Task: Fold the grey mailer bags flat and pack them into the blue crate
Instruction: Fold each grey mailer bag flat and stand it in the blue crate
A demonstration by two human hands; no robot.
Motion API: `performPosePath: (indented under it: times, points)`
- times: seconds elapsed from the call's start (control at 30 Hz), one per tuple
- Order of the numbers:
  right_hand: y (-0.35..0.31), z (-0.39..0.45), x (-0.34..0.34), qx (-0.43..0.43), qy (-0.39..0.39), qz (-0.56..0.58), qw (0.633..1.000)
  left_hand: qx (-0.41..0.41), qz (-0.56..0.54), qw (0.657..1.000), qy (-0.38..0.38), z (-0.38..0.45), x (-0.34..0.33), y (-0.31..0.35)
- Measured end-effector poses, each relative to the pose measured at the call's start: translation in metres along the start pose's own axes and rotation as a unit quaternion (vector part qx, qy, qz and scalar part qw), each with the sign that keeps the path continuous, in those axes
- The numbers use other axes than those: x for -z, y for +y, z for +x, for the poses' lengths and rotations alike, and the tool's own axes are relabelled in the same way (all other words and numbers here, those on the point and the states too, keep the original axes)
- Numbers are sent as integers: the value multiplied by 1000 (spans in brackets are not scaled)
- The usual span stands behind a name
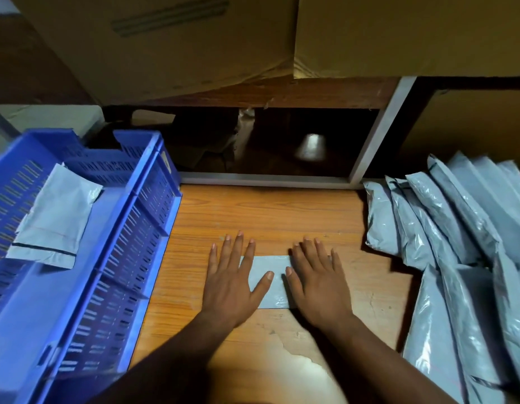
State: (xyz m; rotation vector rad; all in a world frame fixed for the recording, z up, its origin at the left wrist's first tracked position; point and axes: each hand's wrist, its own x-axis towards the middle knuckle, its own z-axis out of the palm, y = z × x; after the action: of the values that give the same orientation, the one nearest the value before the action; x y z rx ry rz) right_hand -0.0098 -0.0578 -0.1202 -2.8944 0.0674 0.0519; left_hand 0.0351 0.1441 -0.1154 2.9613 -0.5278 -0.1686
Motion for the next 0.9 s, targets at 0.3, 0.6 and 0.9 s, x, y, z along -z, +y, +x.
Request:
performPosePath:
  times: [0.3,0.6,0.9]
  points:
    - [-18,8,-32,30,-23,-13,999,-74,-21,997,-11,9,-25,8]
    - [29,-5,-17,-27,-15,14,999,24,-41,999,-2,-2,-23,-18]
    - [39,7,26,1,35,36,999,-7,-209,976,55,10,1,-45]
